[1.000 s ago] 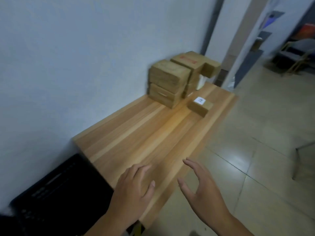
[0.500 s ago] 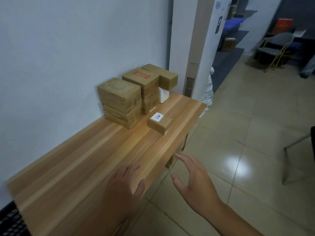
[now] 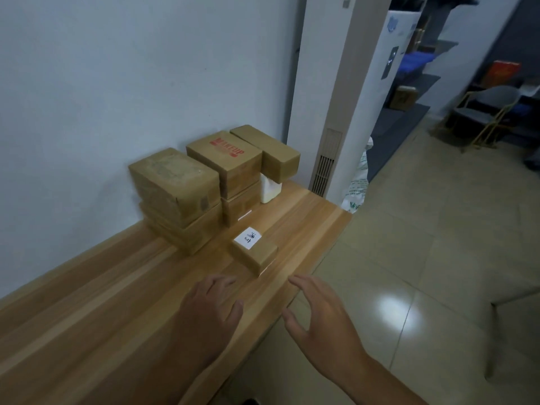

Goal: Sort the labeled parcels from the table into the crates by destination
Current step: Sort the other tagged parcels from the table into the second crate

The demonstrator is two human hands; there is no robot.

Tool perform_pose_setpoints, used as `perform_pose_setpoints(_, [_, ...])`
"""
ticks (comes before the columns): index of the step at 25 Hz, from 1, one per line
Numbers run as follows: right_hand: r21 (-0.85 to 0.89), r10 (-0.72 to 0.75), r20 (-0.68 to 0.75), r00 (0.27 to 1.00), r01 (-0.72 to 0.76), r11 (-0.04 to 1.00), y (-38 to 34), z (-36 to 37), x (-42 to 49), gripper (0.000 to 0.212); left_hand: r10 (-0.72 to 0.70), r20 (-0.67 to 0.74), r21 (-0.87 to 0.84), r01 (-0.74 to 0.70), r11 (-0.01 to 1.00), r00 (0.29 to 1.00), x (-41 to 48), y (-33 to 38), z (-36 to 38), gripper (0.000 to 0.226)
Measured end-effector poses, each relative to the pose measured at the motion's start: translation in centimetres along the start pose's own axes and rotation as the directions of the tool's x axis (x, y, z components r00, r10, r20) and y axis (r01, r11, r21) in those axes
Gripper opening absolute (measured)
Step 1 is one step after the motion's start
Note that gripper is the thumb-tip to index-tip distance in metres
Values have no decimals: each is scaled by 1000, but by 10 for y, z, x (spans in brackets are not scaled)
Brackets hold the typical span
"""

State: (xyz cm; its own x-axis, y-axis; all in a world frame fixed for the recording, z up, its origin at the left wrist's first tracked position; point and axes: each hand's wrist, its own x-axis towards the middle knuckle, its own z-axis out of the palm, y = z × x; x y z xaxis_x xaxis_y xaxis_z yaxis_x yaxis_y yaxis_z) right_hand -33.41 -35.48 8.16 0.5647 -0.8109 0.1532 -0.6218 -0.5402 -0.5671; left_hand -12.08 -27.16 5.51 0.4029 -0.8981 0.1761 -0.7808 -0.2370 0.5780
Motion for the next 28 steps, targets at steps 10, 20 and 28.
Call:
perform_pose_setpoints(10, [-29, -108, 172, 979, 114, 993, 60, -9, 156, 57, -174, -9, -59, 174, 983, 985, 126, -3, 44, 33])
perform_pose_setpoints(20, [42, -269, 428, 863, 278, 960, 126, 17, 296, 48, -494, 2, -19, 493, 870, 870, 201, 14, 99, 41])
perform_pose_setpoints(28, [31, -213, 625, 751, 249, 968, 131, 92, 338, 77, -692, 75, -13, 694, 720, 718, 230, 0, 133, 44])
